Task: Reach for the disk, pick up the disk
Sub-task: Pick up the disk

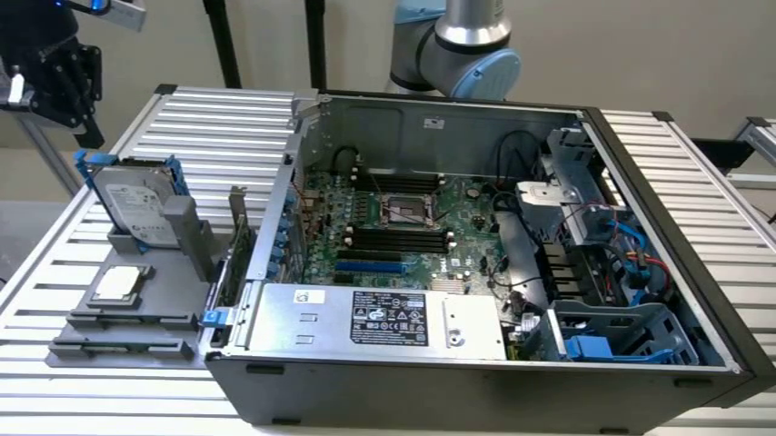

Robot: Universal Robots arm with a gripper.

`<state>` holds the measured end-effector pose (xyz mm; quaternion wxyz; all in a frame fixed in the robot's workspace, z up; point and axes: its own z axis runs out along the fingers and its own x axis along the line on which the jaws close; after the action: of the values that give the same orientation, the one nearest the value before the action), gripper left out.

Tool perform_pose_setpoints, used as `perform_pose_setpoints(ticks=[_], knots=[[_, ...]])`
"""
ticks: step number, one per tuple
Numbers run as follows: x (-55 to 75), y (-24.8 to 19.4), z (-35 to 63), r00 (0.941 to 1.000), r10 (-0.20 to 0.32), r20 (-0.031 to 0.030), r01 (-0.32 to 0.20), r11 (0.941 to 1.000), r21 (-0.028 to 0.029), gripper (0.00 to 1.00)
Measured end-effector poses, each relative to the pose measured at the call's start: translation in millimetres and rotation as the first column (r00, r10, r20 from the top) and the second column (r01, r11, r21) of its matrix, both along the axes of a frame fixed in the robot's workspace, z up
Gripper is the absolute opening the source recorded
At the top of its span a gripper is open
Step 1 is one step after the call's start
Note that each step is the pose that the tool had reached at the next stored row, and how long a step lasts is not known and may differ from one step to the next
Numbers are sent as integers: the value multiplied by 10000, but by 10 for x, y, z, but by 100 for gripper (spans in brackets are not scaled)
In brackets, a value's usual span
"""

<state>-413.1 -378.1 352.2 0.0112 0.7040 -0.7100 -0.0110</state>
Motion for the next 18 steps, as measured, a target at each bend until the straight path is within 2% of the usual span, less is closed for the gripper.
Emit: perform_pose_setpoints(ticks=[1, 2, 3, 4, 5, 6, 8, 9, 10, 12, 13, 18], knots=[[0, 1, 0, 10000, 3, 1, -3, 10000, 0, 18], [0, 2, -1, 10000, 6, 1, -6, 10000, 0, 18], [0, 2, -1, 10000, 8, 2, -8, 10000, 0, 24], [0, 3, -2, 10000, 11, 2, -11, 10000, 0, 24], [1, 3, -4, 10000, 14, 3, -14, 10000, 0, 36], [1, 4, -8, 10000, 17, 4, -17, 10000, -1, 36], [0, 4, -19, 10000, 23, 11, -23, 10000, 0, 48], [0, 4, -27, 10000, 26, 15, -26, 10000, 0, 48], [0, 4, -36, 10000, 29, 20, -29, 10000, 0, 54], [0, 4, -61, 10000, 33, 32, -33, 10000, 0, 54], [0, 4, -76, 10000, 34, 41, -34, 10000, -1, 60], [0, 4, -167, 9999, 34, 116, -34, 10000, 0, 60]])
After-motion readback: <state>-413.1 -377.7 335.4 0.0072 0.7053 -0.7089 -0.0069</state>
